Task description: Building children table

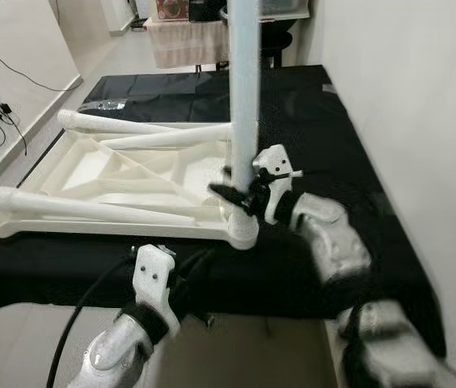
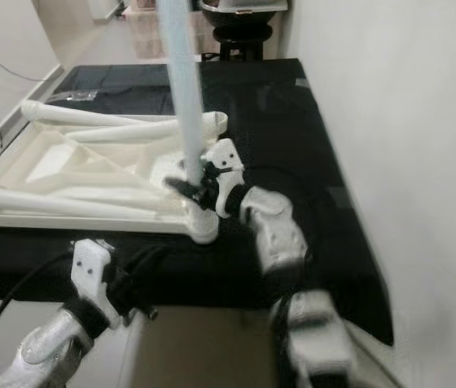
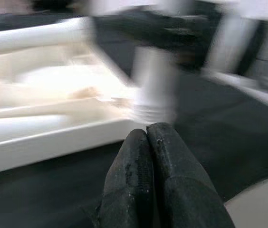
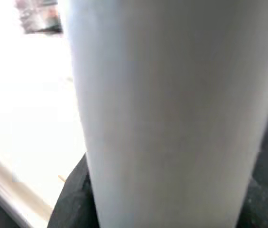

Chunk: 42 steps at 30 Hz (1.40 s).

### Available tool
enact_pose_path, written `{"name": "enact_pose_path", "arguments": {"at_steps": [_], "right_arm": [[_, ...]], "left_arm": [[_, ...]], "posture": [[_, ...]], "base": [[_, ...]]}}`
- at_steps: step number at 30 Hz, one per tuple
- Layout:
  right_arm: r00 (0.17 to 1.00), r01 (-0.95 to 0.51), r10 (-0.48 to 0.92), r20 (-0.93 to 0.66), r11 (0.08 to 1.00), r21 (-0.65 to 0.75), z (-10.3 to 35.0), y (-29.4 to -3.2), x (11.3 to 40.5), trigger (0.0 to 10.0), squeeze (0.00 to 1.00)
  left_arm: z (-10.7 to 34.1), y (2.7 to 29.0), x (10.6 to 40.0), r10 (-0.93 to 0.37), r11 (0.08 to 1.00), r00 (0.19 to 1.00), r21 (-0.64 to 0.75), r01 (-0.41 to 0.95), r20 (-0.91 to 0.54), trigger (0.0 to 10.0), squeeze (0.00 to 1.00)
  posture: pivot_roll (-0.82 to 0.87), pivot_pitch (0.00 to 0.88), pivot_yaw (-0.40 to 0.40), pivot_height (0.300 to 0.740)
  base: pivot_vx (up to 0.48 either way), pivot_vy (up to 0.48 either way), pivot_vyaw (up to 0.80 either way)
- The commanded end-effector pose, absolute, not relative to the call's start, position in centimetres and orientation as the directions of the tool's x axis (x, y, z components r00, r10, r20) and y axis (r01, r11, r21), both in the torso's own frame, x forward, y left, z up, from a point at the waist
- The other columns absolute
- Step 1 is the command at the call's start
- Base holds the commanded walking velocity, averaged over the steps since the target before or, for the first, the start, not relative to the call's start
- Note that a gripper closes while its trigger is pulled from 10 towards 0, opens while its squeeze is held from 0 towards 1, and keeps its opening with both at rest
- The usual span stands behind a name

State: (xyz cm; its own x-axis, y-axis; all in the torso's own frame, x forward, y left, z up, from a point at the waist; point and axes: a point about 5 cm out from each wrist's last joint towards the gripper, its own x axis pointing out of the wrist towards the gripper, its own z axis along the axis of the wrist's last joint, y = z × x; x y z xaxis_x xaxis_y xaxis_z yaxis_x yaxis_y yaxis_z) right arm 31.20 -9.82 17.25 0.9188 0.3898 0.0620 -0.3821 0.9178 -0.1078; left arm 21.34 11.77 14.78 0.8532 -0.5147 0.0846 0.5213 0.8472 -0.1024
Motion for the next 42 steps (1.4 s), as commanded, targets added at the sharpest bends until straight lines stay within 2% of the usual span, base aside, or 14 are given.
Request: {"name": "enact_pose_path", "arguments": {"at_steps": [1, 8, 9, 13, 14, 16, 19, 20, 28, 35, 36, 37, 39, 42], "right_arm": [[0.902, -0.430, 0.419, -0.108, 0.896, -0.113, 13.9, -9.3, 29.7, 0.0, 0.00], [0.931, -0.365, 0.359, -0.073, 0.924, -0.113, 14.9, -9.6, 31.7, 0.0, 0.00], [0.927, -0.372, 0.364, -0.087, 0.921, -0.116, 14.8, -9.5, 31.9, 10.0, 0.00], [0.912, -0.409, 0.400, -0.094, 0.907, -0.103, 15.2, -9.0, 32.0, 10.0, 0.00], [0.871, -0.490, 0.484, -0.080, 0.869, -0.066, 15.9, -8.3, 32.0, 10.0, 1.00], [0.836, -0.548, 0.545, -0.067, 0.836, -0.041, 16.4, -7.8, 32.0, 10.0, 1.00], [0.637, -0.771, 0.771, 0.000, 0.636, -0.040, 18.4, -7.2, 33.4, 10.0, 0.97], [0.539, -0.841, 0.843, -0.003, 0.537, -0.067, 19.1, -7.5, 34.0, 10.0, 0.00], [0.286, -0.956, 0.949, -0.135, 0.273, -0.106, 19.1, -7.7, 35.3, 10.0, 0.00], [0.241, -0.970, 0.956, -0.167, 0.240, -0.027, 19.2, -7.8, 37.0, 10.0, 0.00], [0.253, -0.967, 0.952, -0.172, 0.254, -0.016, 19.1, -7.8, 37.2, 4.5, 0.00], [0.266, -0.963, 0.949, -0.170, 0.269, -0.004, 19.0, -7.9, 37.3, 1.4, 0.00], [0.275, -0.960, 0.948, -0.162, 0.280, 0.010, 19.0, -7.9, 37.4, 0.0, 0.00], [0.302, -0.951, 0.941, -0.152, 0.308, 0.016, 19.1, -8.0, 37.7, 0.0, 0.00]], "left_arm": [[14.6, 11.9, 21.4, -0.522, 0.843, 0.850, -0.110, 0.527, 0.069, 10.0, 0.00], [14.5, 12.0, 21.5, -0.516, 0.847, 0.854, -0.108, 0.520, 0.067, 10.0, 0.00], [14.5, 12.0, 21.6, -0.514, 0.848, 0.855, -0.107, 0.518, 0.067, 10.0, 0.00], [14.5, 12.0, 21.6, -0.515, 0.848, 0.855, -0.107, 0.519, 0.066, 10.0, 0.00], [14.5, 12.0, 21.6, -0.518, 0.846, 0.853, -0.109, 0.522, 0.065, 10.0, 0.00], [14.5, 11.9, 21.7, -0.520, 0.845, 0.852, -0.110, 0.524, 0.065, 10.0, 0.00], [14.4, 11.9, 21.8, -0.523, 0.843, 0.850, -0.111, 0.526, 0.064, 10.0, 0.00], [14.4, 11.8, 21.8, -0.523, 0.843, 0.850, -0.112, 0.527, 0.063, 10.0, 0.00], [14.2, 11.7, 21.8, -0.523, 0.843, 0.850, -0.114, 0.526, 0.060, 10.0, 0.00], [14.0, 11.6, 21.6, -0.524, 0.843, 0.850, -0.114, 0.526, 0.055, 10.0, 0.00], [14.0, 11.6, 21.6, -0.524, 0.842, 0.850, -0.114, 0.527, 0.055, 10.0, 0.00], [14.0, 11.6, 21.5, -0.525, 0.842, 0.849, -0.116, 0.527, 0.055, 10.0, 0.00], [14.0, 11.5, 21.5, -0.525, 0.841, 0.849, -0.116, 0.528, 0.055, 10.0, 0.00], [14.1, 11.5, 21.4, -0.526, 0.841, 0.849, -0.118, 0.528, 0.057, 10.0, 0.00]], "posture": [[-0.09, 0.139, 0.048, 0.740], [-0.07, 0.137, 0.047, 0.740], [-0.07, 0.132, 0.047, 0.740], [-0.07, 0.127, 0.046, 0.740], [-0.07, 0.127, 0.046, 0.740], [-0.07, 0.127, 0.046, 0.740], [-0.07, 0.110, 0.054, 0.740], [-0.07, 0.105, 0.055, 0.740], [-0.04, 0.082, 0.057, 0.740], [-0.03, 0.076, 0.053, 0.740], [-0.02, 0.075, 0.052, 0.740], [-0.02, 0.075, 0.052, 0.740], [-0.02, 0.080, 0.051, 0.740], [-0.02, 0.086, 0.052, 0.740]], "base": [[0.000, 0.000, 0.00], [0.000, 0.000, 0.00], [0.000, 0.000, 0.00], [0.000, 0.000, 0.00], [0.000, 0.000, 0.00], [0.000, 0.000, 0.00], [0.000, 0.000, 0.00], [0.000, 0.000, 0.00], [0.000, 0.000, 0.00], [0.000, 0.000, 0.00], [0.000, 0.000, 0.00], [0.000, 0.000, 0.00], [0.000, 0.000, 0.00], [0.000, 0.000, 0.00]]}}
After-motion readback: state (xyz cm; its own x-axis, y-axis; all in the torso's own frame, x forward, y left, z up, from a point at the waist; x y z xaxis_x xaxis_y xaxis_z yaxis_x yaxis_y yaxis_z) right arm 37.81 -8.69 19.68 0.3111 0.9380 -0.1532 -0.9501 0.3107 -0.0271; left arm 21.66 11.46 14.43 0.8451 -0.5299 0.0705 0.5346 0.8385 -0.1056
